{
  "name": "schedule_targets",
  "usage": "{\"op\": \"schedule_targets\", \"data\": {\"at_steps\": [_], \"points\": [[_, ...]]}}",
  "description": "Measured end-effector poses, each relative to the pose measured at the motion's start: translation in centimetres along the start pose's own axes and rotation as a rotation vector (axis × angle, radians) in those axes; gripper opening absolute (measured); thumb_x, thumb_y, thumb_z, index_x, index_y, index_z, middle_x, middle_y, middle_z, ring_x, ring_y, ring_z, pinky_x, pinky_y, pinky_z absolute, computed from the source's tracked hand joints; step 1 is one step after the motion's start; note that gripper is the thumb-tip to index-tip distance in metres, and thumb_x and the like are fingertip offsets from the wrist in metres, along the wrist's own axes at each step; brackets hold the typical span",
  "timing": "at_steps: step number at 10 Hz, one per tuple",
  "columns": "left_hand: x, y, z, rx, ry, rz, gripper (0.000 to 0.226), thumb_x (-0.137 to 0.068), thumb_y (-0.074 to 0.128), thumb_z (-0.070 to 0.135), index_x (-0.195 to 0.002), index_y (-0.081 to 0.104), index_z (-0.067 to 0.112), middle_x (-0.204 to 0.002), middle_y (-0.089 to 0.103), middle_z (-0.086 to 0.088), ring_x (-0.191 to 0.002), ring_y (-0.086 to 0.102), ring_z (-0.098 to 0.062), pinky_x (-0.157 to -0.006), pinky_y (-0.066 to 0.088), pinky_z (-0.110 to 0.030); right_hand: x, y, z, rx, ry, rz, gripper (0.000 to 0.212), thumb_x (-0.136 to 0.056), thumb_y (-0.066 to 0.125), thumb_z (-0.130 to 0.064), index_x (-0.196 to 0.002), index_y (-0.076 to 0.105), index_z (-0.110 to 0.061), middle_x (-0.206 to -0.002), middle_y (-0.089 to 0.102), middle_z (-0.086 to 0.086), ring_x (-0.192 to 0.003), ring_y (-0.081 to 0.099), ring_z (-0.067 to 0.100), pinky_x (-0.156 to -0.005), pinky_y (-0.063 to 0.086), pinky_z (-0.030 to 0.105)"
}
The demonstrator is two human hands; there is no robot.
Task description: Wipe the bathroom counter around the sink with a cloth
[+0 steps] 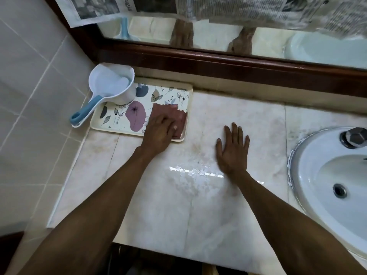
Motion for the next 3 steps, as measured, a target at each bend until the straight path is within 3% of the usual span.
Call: {"op": "schedule_targets", "data": {"at_steps": [2, 3], "points": [[3.1, -3.0, 3.4, 0.114, 0.050, 0.078, 0.024, -0.100, 0.054, 0.018, -0.117, 0.069, 0.011, -0.120, 0.069, -0.008, -0.112, 0.061, -0.031, -0.085, 0.042, -0.032, -0.2, -1.1, 1.0, -0.164, -0.056, -0.142, 0.056, -0.103, 0.036, -0.043, -0.153, 0.031, -0.017, -0.166, 0.015, 0.006, -0.153, 0.011, 0.025, -0.123, 0.007, 0.048], [7.0, -3.3, 5.8, 0.238, -0.018, 0.111, 0.023, -0.101, 0.055, 0.022, -0.120, 0.067, 0.017, -0.111, 0.071, 0.001, -0.096, 0.066, -0.023, -0.084, 0.051, -0.033, 0.5, -3.3, 3.3, -0.369, -0.154, -0.256, 0.047, -0.099, 0.041, -0.049, -0.129, 0.055, -0.016, -0.144, 0.052, 0.008, -0.136, 0.044, 0.030, -0.109, 0.035, 0.042]]}}
Point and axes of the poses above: each hand's wrist, its own x-axis away from the middle knuckle, its own y-axis out of the palm, z = x × y, the point moved 3 cm from there along -x, towards the middle knuckle
